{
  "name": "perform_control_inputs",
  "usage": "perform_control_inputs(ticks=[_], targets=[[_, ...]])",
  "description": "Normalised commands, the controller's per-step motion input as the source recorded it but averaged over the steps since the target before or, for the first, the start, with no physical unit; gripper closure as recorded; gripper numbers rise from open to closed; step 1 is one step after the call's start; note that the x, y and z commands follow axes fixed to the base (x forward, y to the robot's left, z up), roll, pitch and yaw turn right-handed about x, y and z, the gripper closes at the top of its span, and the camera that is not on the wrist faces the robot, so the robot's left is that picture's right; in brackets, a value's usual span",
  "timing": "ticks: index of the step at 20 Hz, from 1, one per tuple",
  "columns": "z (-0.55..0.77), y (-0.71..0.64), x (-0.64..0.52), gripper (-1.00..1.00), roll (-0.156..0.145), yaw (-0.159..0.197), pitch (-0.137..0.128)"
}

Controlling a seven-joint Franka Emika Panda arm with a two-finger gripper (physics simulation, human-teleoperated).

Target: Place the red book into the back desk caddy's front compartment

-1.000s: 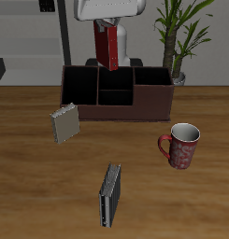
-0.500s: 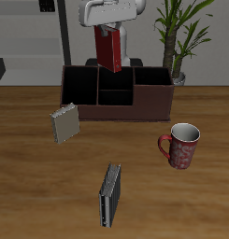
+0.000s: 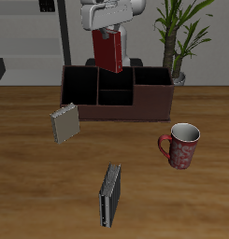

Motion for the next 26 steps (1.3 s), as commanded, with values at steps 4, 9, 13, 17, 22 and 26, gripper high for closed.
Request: perform_control_inputs(ticks=[4,9,13,17,22,26], targets=[[0.13,0.01,0.04,1.0,-0.005,0.19,-0.015],[0.02,0.03,0.07,1.0,-0.04,0.096,-0.007],[-0.2,0.21,-0.04,1.0,0.006,0.095,0.021],[-0.14,0.07,-0.04,1.0,0.019,0.033,0.041],[-0.15,0.04,0.0,1.0,-0.001,0.077,0.042],[-0.26,0.04,-0.12,1.0,0.007,0.134,0.022]])
